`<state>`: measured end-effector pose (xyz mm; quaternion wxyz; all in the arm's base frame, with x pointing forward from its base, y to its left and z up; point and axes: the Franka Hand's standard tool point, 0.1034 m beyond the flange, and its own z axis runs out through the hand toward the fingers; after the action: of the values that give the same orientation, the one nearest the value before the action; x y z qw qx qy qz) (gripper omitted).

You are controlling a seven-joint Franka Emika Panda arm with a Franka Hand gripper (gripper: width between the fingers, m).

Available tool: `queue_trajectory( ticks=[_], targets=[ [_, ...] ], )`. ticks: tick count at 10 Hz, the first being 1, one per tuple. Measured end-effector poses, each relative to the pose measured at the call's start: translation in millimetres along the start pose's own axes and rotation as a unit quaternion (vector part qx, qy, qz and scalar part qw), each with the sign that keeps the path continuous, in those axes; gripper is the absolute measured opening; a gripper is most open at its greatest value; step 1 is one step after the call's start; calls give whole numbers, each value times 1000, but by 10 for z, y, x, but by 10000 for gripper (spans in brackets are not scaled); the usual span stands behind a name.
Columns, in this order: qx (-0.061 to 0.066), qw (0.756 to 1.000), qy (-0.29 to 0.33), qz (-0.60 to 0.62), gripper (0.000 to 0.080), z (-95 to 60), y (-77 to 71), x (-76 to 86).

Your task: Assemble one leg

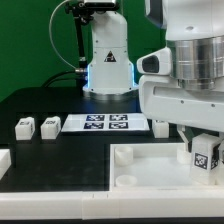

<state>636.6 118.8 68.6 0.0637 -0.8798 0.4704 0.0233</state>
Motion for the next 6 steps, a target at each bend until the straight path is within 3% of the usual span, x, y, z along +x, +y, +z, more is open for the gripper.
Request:
queue_trajectory(
  ticks=[2,6],
  targets=[
    [17,986,-31,164,295,6,5,31],
    [17,934,-43,354,295,8,-17,9]
  ],
)
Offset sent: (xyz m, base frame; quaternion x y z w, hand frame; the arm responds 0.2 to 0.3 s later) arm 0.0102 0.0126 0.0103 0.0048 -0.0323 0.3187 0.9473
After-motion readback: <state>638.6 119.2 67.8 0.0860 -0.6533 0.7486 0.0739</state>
